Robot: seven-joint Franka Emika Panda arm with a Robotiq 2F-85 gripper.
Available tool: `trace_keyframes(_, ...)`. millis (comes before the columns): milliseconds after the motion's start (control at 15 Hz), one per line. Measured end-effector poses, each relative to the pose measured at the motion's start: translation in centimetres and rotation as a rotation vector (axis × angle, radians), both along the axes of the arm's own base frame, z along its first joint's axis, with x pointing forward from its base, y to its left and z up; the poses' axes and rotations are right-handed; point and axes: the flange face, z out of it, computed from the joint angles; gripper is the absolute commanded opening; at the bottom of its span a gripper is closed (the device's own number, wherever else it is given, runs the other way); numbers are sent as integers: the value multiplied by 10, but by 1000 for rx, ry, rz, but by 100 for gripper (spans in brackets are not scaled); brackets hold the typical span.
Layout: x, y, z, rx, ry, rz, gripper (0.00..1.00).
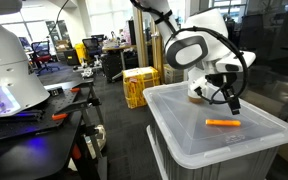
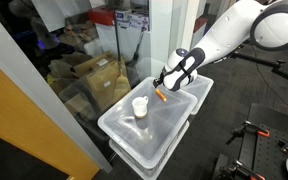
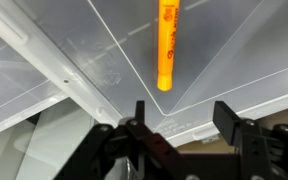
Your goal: Move the marker from the left to the right side of the mug
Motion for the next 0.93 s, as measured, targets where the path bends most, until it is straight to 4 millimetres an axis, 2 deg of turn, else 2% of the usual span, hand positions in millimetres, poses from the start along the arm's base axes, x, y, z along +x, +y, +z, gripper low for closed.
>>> trace_keyframes(267, -11, 18, 30, -6, -5, 7, 100)
trace_keyframes(667, -43, 50, 83, -55, -29, 41, 100)
trace_keyframes(800, -52, 58, 95, -70, -26, 54, 100)
trace_keyframes(933, -53, 61, 98, -71, -25, 58, 100)
